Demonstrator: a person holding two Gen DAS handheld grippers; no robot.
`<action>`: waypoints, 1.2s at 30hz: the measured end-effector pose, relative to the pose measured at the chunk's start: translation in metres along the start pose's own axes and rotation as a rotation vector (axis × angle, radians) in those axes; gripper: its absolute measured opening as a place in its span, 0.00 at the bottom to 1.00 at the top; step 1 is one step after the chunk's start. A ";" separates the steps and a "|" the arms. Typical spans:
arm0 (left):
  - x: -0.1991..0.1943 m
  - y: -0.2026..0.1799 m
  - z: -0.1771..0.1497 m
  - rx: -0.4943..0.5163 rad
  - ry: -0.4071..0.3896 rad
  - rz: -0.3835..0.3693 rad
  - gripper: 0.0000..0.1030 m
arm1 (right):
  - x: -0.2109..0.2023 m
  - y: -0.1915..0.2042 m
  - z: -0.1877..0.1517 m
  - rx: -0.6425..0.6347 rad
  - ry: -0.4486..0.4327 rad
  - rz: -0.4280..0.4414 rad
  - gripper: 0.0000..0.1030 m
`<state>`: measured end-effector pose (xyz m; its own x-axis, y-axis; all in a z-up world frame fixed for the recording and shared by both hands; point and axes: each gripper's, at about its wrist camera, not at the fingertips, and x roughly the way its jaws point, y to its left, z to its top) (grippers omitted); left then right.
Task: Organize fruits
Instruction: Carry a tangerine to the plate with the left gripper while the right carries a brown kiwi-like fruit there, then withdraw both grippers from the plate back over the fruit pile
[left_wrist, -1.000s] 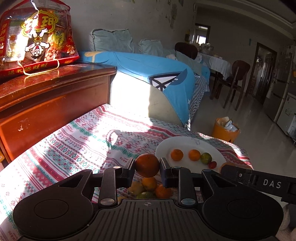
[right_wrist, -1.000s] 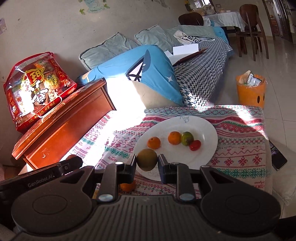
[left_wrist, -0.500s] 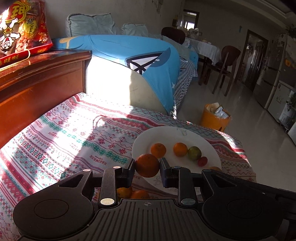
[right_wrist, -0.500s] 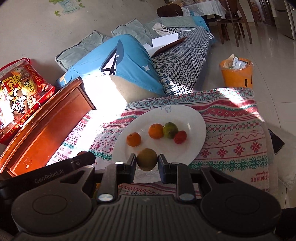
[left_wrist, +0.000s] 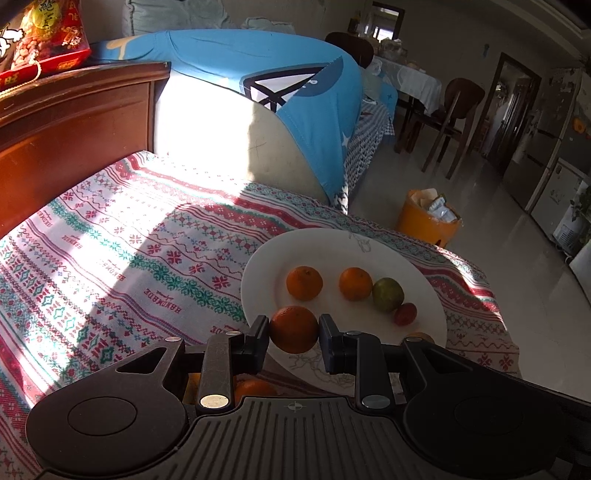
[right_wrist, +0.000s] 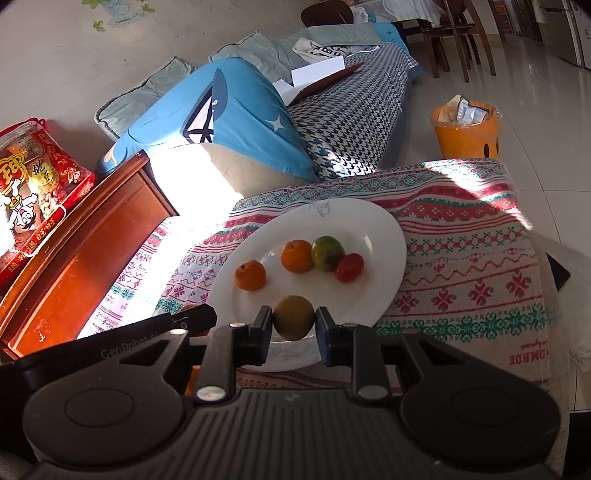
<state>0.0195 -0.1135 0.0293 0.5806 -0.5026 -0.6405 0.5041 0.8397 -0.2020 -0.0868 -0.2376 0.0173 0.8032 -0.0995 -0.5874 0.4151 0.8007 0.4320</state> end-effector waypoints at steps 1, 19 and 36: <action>0.002 0.000 0.000 -0.002 0.003 0.003 0.25 | 0.001 0.000 0.000 0.000 0.000 -0.001 0.25; -0.013 0.008 0.008 -0.060 -0.043 0.026 0.49 | -0.002 -0.002 -0.002 0.016 -0.006 -0.010 0.28; -0.047 0.035 -0.004 -0.111 -0.021 0.134 0.59 | -0.010 0.014 -0.019 -0.081 0.049 0.032 0.28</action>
<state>0.0073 -0.0596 0.0490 0.6518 -0.3875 -0.6519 0.3483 0.9165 -0.1965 -0.0970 -0.2142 0.0161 0.7928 -0.0462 -0.6078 0.3525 0.8483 0.3953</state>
